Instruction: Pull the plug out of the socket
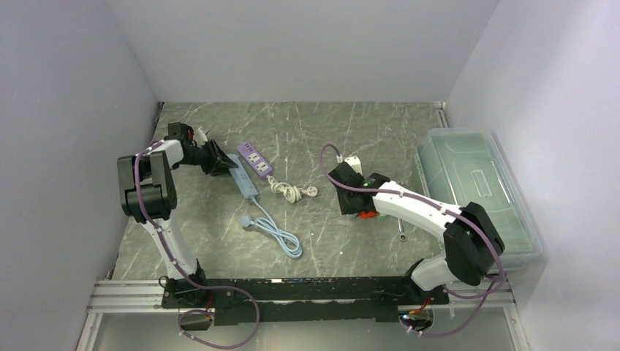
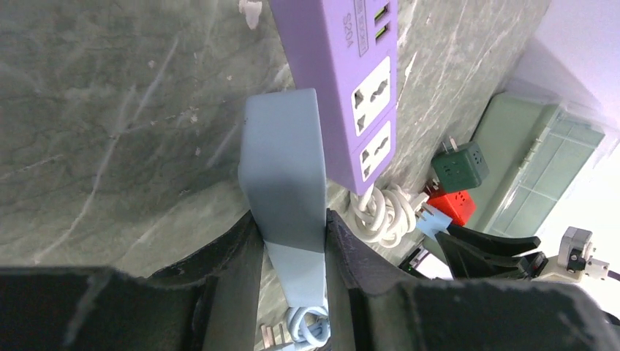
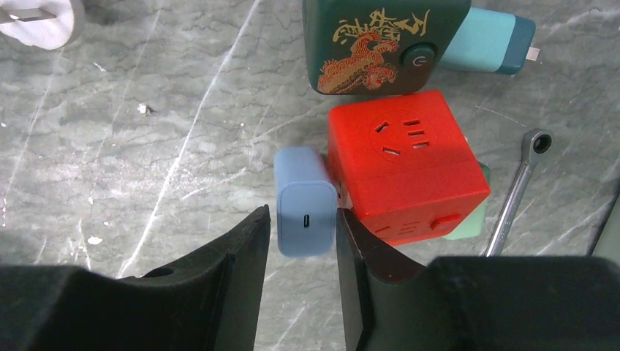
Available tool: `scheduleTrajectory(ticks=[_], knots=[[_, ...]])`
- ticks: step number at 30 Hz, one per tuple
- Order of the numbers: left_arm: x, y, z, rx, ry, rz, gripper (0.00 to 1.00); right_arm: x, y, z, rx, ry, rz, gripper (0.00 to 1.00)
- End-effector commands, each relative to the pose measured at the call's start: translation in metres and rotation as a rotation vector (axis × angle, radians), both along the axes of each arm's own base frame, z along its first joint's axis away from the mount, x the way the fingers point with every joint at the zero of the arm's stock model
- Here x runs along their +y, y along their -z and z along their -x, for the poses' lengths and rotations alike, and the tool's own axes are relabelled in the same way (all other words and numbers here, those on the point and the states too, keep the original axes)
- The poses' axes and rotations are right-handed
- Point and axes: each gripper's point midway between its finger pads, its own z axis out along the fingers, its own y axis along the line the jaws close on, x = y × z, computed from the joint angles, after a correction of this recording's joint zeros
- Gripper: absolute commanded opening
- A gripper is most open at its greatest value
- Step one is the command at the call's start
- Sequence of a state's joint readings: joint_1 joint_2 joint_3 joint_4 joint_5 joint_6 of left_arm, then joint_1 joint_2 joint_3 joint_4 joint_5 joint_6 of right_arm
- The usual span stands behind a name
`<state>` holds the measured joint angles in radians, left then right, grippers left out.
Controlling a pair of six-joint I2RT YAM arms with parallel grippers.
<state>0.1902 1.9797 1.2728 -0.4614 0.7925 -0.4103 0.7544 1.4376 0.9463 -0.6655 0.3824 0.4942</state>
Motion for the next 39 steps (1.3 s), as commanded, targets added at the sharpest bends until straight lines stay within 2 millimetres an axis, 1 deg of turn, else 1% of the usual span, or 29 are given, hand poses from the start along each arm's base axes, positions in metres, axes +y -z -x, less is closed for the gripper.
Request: scheduleTrajectory(ticks=[1,3,7,8,10,12,15,18,20,22,23,25,27,29,31,33,34,35,37,39], knots=[[0.026,0.013,-0.018,-0.063,-0.005,-0.163,0.32,0.006,0.003,-0.010,-0.019,0.003,-0.034,0.43],[0.030,0.016,-0.016,-0.051,-0.007,-0.189,0.40,0.008,0.005,-0.012,-0.017,0.001,-0.039,0.46],[0.037,0.017,-0.016,-0.046,-0.015,-0.239,0.63,0.011,0.006,-0.015,-0.017,-0.002,-0.049,0.52],[0.040,0.017,-0.015,-0.044,-0.020,-0.256,0.67,0.012,0.005,-0.015,-0.019,-0.005,-0.055,0.55],[0.044,0.016,-0.015,-0.040,-0.028,-0.283,0.74,0.016,0.001,-0.016,-0.028,-0.017,-0.075,0.59],[0.047,0.014,-0.015,-0.043,-0.033,-0.302,0.79,0.020,-0.005,-0.017,-0.040,-0.033,-0.100,0.64],[0.055,0.011,-0.014,-0.043,-0.056,-0.357,0.92,0.028,-0.020,-0.019,-0.069,-0.063,-0.147,0.73],[0.067,0.007,-0.013,-0.049,-0.088,-0.430,0.99,0.038,-0.037,-0.022,-0.096,-0.101,-0.211,0.84],[0.075,0.000,-0.013,-0.062,-0.113,-0.476,1.00,0.043,-0.050,-0.027,-0.112,-0.120,-0.264,0.90],[0.083,-0.011,-0.013,-0.085,-0.142,-0.525,1.00,0.045,-0.060,-0.032,-0.120,-0.135,-0.317,0.94],[0.088,-0.013,-0.012,-0.088,-0.155,-0.551,1.00,0.043,-0.065,-0.036,-0.125,-0.133,-0.343,0.95],[0.096,-0.028,-0.012,-0.128,-0.183,-0.608,1.00,0.035,-0.074,-0.046,-0.140,-0.123,-0.386,0.97],[0.101,-0.044,-0.012,-0.171,-0.206,-0.658,1.00,0.022,-0.082,-0.058,-0.154,-0.099,-0.423,0.98],[0.103,-0.061,-0.010,-0.225,-0.218,-0.713,1.00,0.005,-0.088,-0.070,-0.169,-0.063,-0.447,0.98],[0.101,-0.081,-0.009,-0.291,-0.217,-0.770,1.00,-0.019,-0.095,-0.082,-0.193,-0.008,-0.456,0.99],[0.094,-0.102,-0.005,-0.368,-0.209,-0.823,1.00,-0.042,-0.108,-0.093,-0.234,0.047,-0.464,0.99],[0.087,-0.114,-0.003,-0.418,-0.196,-0.833,1.00,-0.058,-0.116,-0.098,-0.266,0.084,-0.466,0.99],[0.085,-0.124,0.000,-0.453,-0.197,-0.867,1.00,-0.068,-0.123,-0.101,-0.295,0.104,-0.468,1.00],[0.074,-0.147,0.007,-0.532,-0.191,-0.900,1.00,-0.087,-0.141,-0.106,-0.369,0.147,-0.462,1.00],[0.058,-0.172,0.014,-0.618,-0.185,-0.910,1.00,-0.102,-0.162,-0.110,-0.473,0.170,-0.433,1.00]])
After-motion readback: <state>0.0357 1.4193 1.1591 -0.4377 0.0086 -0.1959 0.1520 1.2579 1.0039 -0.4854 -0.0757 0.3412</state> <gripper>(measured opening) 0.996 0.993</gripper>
